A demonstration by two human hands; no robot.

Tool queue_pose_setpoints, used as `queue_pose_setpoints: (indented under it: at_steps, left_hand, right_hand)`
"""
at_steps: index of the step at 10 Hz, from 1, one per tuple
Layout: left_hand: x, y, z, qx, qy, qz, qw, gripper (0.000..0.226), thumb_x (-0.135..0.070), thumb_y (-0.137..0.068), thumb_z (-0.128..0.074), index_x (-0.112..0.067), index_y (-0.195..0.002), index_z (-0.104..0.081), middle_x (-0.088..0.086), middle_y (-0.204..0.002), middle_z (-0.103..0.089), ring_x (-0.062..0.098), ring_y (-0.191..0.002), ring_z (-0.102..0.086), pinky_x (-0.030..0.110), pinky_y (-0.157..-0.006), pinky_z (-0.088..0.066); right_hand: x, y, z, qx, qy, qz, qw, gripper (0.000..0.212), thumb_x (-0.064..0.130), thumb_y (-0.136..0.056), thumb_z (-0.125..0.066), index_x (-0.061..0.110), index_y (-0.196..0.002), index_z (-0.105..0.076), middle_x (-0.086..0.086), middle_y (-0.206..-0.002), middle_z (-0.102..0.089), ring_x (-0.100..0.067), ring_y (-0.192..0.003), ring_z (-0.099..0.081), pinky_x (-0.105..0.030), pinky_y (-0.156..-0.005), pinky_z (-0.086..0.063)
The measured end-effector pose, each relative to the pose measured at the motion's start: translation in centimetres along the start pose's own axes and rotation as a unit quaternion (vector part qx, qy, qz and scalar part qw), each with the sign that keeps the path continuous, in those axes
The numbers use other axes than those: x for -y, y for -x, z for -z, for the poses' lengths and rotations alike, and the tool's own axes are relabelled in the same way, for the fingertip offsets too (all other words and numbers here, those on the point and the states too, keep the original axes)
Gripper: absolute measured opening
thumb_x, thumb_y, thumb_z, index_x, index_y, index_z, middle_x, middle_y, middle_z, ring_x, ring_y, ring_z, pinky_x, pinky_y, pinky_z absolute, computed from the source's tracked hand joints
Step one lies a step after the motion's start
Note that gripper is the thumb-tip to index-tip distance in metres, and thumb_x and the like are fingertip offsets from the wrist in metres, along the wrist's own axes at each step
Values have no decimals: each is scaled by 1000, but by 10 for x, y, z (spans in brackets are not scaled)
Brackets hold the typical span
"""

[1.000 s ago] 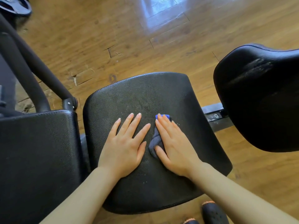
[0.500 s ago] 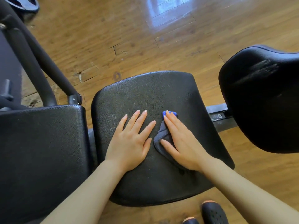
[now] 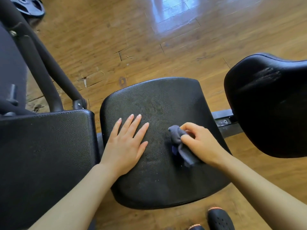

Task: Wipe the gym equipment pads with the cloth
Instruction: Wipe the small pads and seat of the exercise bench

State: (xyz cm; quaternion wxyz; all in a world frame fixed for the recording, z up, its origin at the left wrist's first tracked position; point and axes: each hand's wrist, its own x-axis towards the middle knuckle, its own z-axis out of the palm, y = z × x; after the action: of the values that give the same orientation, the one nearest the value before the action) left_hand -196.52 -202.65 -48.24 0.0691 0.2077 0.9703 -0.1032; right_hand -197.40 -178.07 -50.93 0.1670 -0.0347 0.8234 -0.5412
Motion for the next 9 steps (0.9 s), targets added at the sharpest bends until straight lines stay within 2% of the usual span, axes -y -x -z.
queue_pose_setpoints:
  at_steps: [1,2,3,4,5,6,7,8,9]
  left_hand:
    - [-2,1,-3,-9,1,3,1000,55,-43,-95,-33,-19,-143,-46,12,-152,-38,30,-142,-33,51,-114,-22]
    - [-3,1,-4,-20,15,7,1000,54,-42,-96,-35,-21,-145,-44,11,-153,-37,29,-143,-31,50,-115,-23]
    - [-4,1,-4,-27,21,5,999,52,-40,-95,-37,-23,-143,-47,12,-152,-38,30,-142,-32,50,-115,-23]
    - [-4,1,-5,-25,21,4,999,50,-40,-95,-38,-24,-141,-49,12,-153,-37,30,-143,-31,50,-115,-23]
    - [-3,1,-7,-27,23,3,999,50,-40,-94,-40,-24,-141,-50,12,-153,-37,30,-143,-31,51,-115,-23]
    - [-2,1,-7,-30,24,2,999,50,-40,-94,-40,-24,-140,-51,12,-153,-37,30,-143,-31,51,-115,-24]
    - [-2,1,-7,-30,26,2,999,50,-40,-94,-40,-24,-140,-51,12,-153,-37,30,-143,-31,51,-115,-24]
    - [-2,1,-7,-31,32,3,999,50,-39,-94,-39,-24,-139,-52,13,-152,-38,31,-142,-33,51,-114,-25]
    - [-2,1,-7,-33,30,2,999,49,-39,-94,-39,-24,-139,-52,13,-152,-38,31,-142,-33,51,-114,-24]
  right_hand:
    - [-15,-6,-11,-81,167,25,982,37,28,-75,-74,22,-110,-62,0,-110,-51,-18,-101,-49,-31,-90,-42]
    - [-13,0,-23,-148,161,111,970,27,21,-80,-70,12,-104,-62,-3,-110,-54,-22,-100,-52,-28,-90,-42]
    - [-23,19,-42,-142,194,159,958,34,25,-93,-51,7,-119,-64,-9,-126,-58,-26,-118,-51,-33,-105,-37]
    - [-27,18,-50,-100,259,118,953,51,37,-97,-37,16,-142,-44,-7,-150,-39,-27,-141,-30,-42,-115,-22]
    - [-23,-18,-51,-88,244,73,963,58,46,-93,-36,22,-146,-37,-8,-154,-32,-29,-144,-21,-43,-114,-17]
    - [-23,-35,-50,-104,189,72,974,54,38,-92,-47,15,-140,-46,-10,-149,-39,-28,-142,-26,-41,-114,-24]
    - [-36,-4,-43,-88,153,91,980,49,14,-87,-49,14,-136,-51,-4,-149,-39,-18,-143,-23,-39,-115,-24]
    - [-55,36,-31,-118,181,100,971,56,6,-77,-47,26,-128,-58,-6,-152,-34,-23,-145,-21,-50,-115,-18]
    - [-60,47,-23,-160,161,62,972,61,2,-72,-40,40,-114,-65,-10,-148,-35,-26,-134,-32,-47,-108,-27]
